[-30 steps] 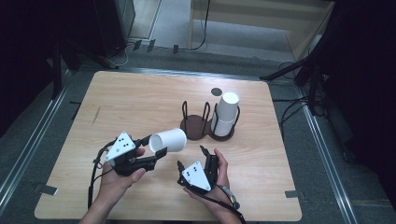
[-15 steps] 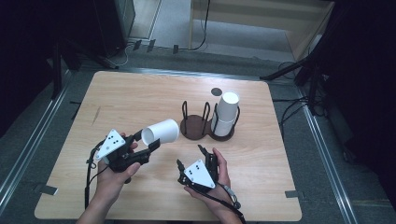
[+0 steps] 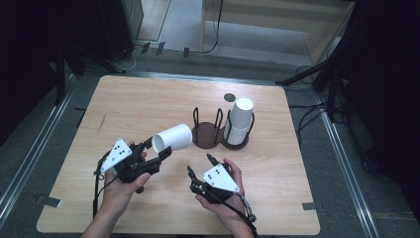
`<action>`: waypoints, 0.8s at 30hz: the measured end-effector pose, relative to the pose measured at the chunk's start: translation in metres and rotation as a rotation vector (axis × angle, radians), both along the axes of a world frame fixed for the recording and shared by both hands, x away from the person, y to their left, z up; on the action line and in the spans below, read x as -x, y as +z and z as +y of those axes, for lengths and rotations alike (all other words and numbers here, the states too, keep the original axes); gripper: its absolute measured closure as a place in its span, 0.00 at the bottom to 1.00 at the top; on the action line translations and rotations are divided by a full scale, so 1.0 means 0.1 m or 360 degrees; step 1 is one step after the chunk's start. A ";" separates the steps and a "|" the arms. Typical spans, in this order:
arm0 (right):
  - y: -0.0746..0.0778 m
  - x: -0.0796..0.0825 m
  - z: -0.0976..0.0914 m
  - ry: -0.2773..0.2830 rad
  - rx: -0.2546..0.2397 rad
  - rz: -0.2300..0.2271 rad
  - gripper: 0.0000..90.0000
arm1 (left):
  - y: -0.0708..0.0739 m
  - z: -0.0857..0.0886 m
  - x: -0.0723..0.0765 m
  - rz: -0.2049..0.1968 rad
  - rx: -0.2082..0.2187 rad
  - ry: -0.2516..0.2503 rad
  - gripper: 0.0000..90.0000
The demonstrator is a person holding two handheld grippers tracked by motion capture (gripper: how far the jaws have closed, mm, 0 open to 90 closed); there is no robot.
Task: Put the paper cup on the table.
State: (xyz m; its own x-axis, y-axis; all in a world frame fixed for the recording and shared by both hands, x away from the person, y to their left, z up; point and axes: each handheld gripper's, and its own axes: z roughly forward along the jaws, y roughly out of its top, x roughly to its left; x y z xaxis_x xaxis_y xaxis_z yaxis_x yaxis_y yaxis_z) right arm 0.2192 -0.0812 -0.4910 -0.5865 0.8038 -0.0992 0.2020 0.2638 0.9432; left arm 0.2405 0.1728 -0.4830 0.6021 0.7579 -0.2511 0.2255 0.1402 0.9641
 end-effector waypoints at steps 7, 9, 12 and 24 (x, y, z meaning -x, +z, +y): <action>0.10 -0.02 0.06 -0.0101 -0.0130 0.0089 0.20 | -0.01 -0.01 0.00 -0.0039 0.0027 0.0013 0.40; 0.12 -0.03 0.07 -0.0110 -0.0216 0.0149 0.17 | -0.02 -0.01 0.00 -0.0058 0.0026 0.0018 0.40; 0.15 -0.06 0.06 -0.0126 -0.0379 0.0261 0.11 | -0.03 -0.02 0.00 -0.0078 0.0023 0.0013 0.40; 0.25 -0.09 0.13 -0.0219 -0.0907 0.0503 0.01 | -0.06 -0.09 0.03 -0.0144 0.0047 -0.0028 0.40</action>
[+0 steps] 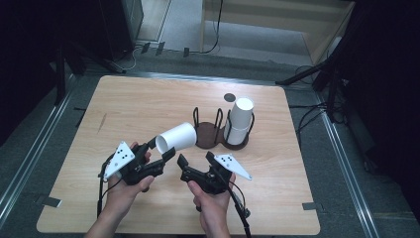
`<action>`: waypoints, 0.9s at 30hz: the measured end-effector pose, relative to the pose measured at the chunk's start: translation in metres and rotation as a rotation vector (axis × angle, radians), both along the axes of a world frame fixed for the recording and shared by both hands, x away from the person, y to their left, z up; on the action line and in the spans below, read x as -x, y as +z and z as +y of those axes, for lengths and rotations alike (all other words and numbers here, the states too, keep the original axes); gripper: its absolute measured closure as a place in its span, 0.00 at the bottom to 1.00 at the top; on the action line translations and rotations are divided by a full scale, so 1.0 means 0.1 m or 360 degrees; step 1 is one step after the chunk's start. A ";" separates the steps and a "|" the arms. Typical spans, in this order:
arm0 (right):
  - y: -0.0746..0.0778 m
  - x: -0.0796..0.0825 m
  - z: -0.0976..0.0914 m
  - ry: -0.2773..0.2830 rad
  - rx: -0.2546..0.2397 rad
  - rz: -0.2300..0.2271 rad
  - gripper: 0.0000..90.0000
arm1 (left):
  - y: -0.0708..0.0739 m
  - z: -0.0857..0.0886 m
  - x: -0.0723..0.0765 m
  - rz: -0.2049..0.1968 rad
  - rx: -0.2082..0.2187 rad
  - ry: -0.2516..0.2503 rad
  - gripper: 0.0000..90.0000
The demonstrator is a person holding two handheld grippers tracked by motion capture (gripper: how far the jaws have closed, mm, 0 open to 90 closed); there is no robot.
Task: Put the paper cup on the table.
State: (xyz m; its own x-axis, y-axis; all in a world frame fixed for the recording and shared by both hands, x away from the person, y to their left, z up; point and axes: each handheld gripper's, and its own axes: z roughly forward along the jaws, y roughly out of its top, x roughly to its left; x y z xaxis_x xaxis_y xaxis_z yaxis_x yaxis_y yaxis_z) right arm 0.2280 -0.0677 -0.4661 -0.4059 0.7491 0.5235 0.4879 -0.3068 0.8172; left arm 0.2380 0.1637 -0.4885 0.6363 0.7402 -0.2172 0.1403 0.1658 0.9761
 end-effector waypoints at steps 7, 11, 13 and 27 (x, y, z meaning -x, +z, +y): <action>0.06 -0.02 0.01 -0.0028 -0.0317 0.0147 0.00 | -0.01 -0.04 0.01 -0.0026 0.0002 -0.0026 0.40; 0.07 -0.03 0.01 -0.0074 -0.0468 0.0266 0.00 | -0.02 -0.07 0.02 -0.0033 0.0001 -0.0034 0.40; 0.07 -0.05 0.02 -0.0091 -0.0545 0.0325 0.00 | -0.03 -0.09 0.02 -0.0037 -0.0001 -0.0036 0.40; 0.01 -0.16 0.01 -0.0223 -0.0993 0.0675 0.00 | -0.04 -0.16 0.06 -0.0062 -0.0026 -0.0069 0.40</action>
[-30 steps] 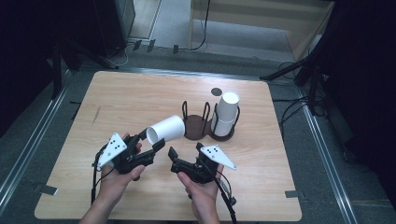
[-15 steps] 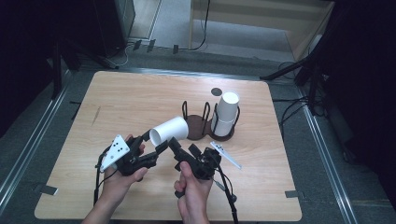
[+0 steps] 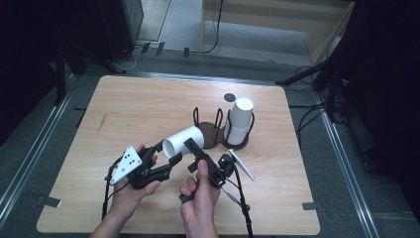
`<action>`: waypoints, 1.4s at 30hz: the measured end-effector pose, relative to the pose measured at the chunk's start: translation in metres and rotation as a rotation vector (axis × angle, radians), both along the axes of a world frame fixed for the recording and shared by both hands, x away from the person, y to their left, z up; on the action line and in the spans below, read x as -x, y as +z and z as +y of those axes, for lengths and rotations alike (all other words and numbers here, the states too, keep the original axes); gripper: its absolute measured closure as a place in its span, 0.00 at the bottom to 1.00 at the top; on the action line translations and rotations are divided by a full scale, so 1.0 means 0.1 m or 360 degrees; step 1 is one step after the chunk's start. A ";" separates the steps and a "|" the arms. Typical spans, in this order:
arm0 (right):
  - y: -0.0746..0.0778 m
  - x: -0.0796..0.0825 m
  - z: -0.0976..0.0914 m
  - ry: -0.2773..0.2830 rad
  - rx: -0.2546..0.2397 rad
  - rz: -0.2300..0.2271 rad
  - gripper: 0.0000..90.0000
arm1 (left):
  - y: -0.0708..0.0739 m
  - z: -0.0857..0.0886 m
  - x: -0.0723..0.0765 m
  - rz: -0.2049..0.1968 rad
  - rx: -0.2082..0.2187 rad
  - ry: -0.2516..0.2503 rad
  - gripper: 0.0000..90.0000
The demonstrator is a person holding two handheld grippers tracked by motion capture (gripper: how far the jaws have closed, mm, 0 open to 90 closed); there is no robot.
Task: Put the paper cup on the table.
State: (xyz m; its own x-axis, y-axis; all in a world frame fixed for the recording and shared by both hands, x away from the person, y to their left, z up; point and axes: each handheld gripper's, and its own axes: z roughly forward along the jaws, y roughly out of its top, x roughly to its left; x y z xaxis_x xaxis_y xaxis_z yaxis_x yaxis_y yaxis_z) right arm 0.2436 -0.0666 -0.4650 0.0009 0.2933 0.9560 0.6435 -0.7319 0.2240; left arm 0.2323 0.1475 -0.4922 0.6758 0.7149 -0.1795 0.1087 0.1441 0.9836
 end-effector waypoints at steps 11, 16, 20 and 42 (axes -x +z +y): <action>-0.04 -0.15 0.02 0.0009 -0.0247 0.0151 0.00 | 0.00 -0.06 0.03 -0.0024 -0.0022 -0.0020 0.40; -0.06 -0.19 0.02 0.0013 -0.0304 0.0207 0.00 | 0.00 -0.08 0.04 -0.0028 -0.0021 -0.0025 0.40; -0.06 -0.21 0.03 0.0013 -0.0323 0.0215 0.00 | 0.01 -0.08 0.05 -0.0041 -0.0034 -0.0024 0.40; -0.04 -0.19 -0.02 -0.0068 -0.0380 0.0010 0.34 | 0.11 -0.02 0.10 -0.0005 -0.0018 -0.0092 0.34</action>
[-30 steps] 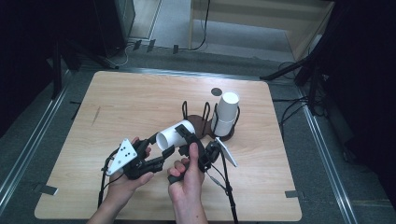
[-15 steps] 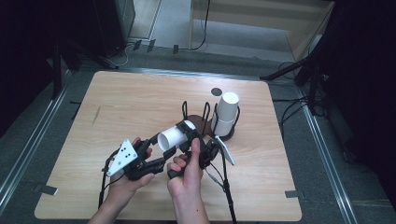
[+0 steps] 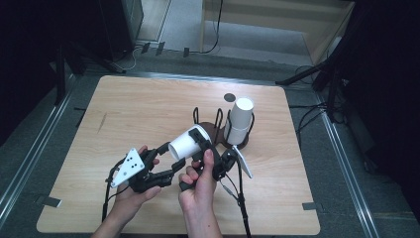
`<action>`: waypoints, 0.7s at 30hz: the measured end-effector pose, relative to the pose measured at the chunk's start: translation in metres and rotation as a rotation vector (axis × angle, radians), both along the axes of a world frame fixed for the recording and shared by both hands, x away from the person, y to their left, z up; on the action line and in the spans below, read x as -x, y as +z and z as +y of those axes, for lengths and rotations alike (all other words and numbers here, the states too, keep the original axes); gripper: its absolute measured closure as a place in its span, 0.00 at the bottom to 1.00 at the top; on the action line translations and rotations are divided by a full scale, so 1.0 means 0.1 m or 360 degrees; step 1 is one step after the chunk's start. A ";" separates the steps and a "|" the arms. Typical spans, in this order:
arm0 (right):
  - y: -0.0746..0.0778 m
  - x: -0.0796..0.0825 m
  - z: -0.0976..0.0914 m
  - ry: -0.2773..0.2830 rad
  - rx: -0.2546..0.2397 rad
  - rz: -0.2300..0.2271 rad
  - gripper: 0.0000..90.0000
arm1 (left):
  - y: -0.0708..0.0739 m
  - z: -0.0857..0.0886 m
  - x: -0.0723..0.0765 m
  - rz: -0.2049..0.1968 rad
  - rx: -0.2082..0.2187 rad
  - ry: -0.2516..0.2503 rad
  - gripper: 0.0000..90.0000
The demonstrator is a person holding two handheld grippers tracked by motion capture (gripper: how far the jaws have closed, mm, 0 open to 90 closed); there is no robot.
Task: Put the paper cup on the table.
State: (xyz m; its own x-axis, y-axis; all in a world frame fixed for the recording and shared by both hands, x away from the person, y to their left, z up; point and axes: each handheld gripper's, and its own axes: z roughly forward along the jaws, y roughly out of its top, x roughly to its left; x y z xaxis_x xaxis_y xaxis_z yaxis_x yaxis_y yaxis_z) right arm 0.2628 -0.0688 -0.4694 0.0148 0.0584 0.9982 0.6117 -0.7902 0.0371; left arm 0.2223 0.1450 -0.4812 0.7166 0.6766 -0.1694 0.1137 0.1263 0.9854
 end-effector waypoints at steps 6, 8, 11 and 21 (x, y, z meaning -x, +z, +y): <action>0.06 0.02 -0.06 -0.0081 0.0187 -0.0098 0.35 | 0.03 0.10 -0.01 0.0070 -0.0034 0.0046 0.18; 0.07 0.03 -0.08 -0.0106 0.0304 -0.0131 0.35 | 0.03 0.13 -0.01 0.0082 -0.0045 0.0034 0.17; 0.10 0.03 -0.13 -0.0144 0.0482 -0.0205 0.35 | 0.02 0.17 -0.02 0.0131 -0.0064 0.0041 0.13; 0.16 0.01 -0.39 -0.0285 0.1059 -0.0370 0.36 | -0.07 0.31 -0.09 0.0277 -0.0080 0.0101 0.03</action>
State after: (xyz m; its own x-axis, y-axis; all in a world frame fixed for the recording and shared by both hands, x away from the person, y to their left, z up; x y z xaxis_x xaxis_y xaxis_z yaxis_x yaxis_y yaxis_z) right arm 0.2619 -0.1080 -0.4529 -0.1273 0.6710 0.7305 0.3930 -0.6421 0.6583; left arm 0.2313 0.1758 -0.4886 0.6352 0.7301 -0.2517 0.2761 0.0897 0.9569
